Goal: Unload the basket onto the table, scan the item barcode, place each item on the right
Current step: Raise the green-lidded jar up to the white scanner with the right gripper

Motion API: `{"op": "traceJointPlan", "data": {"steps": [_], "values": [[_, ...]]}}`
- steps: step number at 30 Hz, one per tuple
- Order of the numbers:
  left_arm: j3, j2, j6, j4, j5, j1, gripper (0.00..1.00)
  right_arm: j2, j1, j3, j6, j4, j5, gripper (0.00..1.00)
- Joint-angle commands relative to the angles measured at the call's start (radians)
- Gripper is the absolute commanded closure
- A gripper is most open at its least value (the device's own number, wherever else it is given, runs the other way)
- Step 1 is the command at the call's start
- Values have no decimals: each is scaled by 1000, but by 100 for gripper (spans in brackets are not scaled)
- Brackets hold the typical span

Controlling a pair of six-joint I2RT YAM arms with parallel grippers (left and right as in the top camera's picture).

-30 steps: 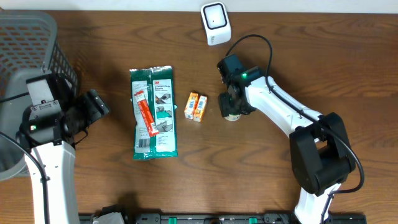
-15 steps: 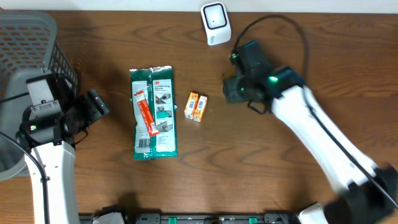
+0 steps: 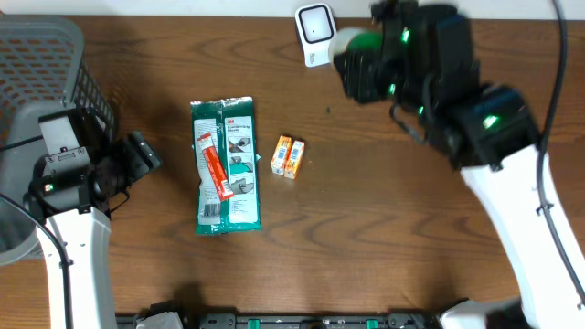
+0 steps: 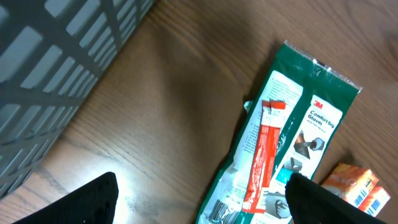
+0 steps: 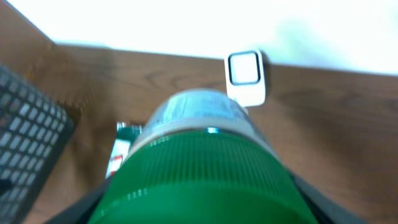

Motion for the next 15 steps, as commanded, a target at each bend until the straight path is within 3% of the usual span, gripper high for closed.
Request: {"op": "traceJointPlan", "data": {"steps": [1, 6, 12, 15], "values": [[13, 3, 6, -3, 5, 2, 13, 131, -31, 318, -35, -115, -8, 99], [13, 3, 6, -3, 5, 2, 14, 284, -33, 626, -88, -236, -4, 99], [13, 3, 6, -3, 5, 2, 13, 398, -27, 626, -276, -112, 3, 99], [13, 3, 6, -3, 5, 2, 13, 499, -28, 626, -284, -64, 44, 99]]}}
